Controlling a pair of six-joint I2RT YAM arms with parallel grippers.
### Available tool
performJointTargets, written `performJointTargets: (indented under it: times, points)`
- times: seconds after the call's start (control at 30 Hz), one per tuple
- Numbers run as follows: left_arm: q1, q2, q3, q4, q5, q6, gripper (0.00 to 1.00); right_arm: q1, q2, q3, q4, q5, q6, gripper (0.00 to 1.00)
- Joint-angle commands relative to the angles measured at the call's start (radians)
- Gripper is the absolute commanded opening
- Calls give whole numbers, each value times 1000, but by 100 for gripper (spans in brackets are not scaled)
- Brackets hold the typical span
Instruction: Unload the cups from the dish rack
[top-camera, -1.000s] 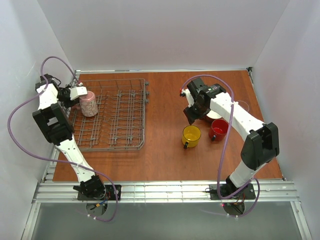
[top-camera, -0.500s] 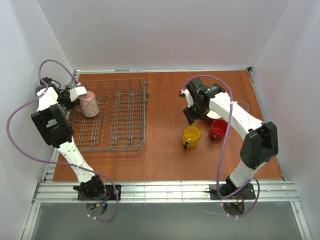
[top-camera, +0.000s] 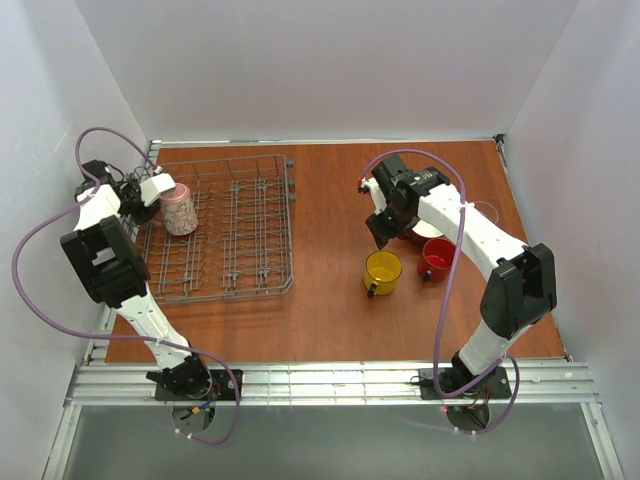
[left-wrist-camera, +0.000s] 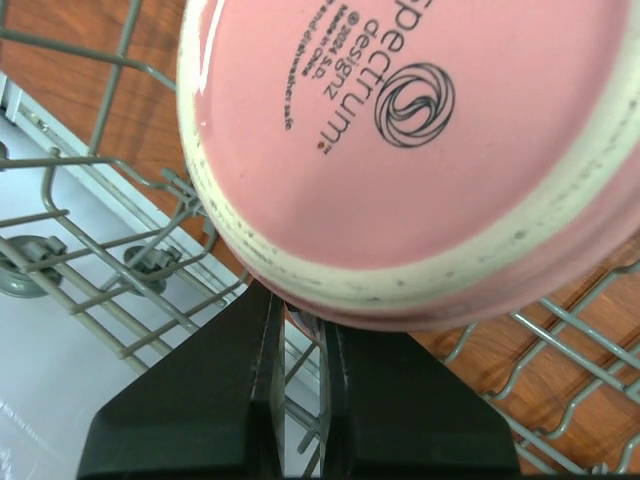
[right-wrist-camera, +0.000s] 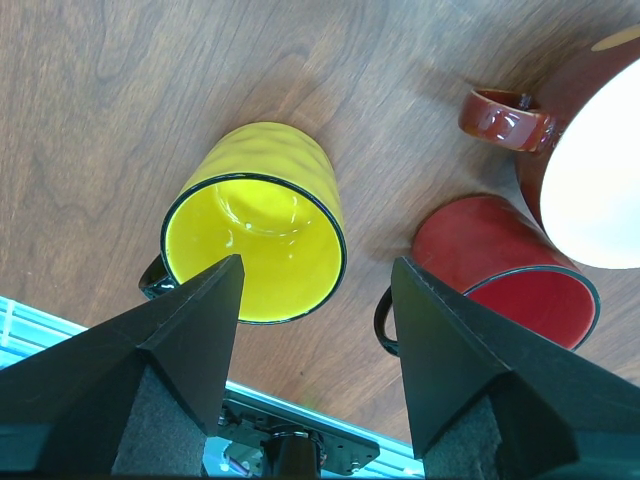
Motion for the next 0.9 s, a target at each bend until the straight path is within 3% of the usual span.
performJointTargets:
  times: [0.0,0.43,0.73,0.87]
  points:
    - [-2,-114,3,17,59,-63,0,6,-45,28,7,10,-1,56]
    - [-2,-160,-55,23,98,-71,0,4,-77,-20,44,7,-9,56]
    - [-13,-194,-21,6,200,-212,0,6,-92,-2,73,-1,3,55]
    - [-34,-218,-38,24,209,-293,0,29,-140,0,160,10,14,54]
